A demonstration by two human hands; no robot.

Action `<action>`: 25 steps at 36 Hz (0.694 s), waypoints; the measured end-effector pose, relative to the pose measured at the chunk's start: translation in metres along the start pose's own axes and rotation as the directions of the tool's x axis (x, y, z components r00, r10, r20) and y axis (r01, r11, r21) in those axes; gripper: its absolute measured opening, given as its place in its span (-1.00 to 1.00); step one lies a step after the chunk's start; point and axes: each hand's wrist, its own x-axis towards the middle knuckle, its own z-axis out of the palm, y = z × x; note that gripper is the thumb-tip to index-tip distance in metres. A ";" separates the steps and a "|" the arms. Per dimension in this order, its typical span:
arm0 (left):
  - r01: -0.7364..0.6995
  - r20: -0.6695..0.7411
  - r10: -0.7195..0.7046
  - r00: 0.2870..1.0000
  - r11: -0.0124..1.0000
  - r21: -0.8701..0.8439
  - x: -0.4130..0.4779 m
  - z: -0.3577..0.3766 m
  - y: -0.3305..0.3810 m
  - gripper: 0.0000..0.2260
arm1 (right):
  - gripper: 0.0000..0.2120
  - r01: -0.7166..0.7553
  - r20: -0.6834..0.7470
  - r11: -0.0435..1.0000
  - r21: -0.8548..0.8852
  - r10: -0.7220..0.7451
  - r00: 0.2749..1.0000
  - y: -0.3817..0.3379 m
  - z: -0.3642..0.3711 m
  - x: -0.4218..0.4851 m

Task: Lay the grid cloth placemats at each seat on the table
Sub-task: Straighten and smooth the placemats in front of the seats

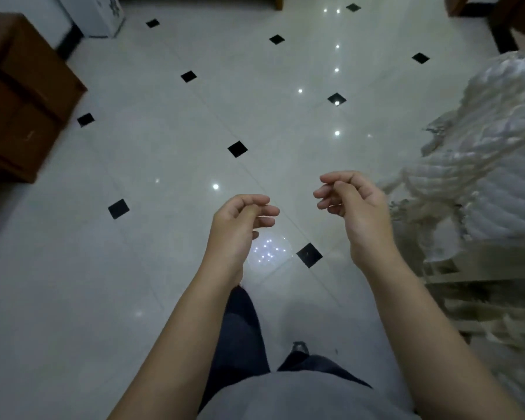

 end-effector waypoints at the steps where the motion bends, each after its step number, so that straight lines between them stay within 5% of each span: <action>1: -0.005 0.006 0.005 1.000 1.000 0.003 0.019 -0.007 0.008 -0.77 | -0.69 0.005 -0.015 1.000 -0.002 -0.005 1.000 -0.003 0.012 0.015; 12: -0.031 0.118 0.021 0.993 0.996 0.083 0.196 -0.057 0.104 -0.78 | -0.68 0.066 -0.141 0.998 -0.003 -0.066 0.988 -0.054 0.108 0.154; 25: -0.103 0.470 -0.011 0.883 0.971 0.216 0.338 0.074 0.184 -0.79 | -0.68 0.063 -0.473 0.997 0.040 -0.036 0.881 -0.076 0.063 0.297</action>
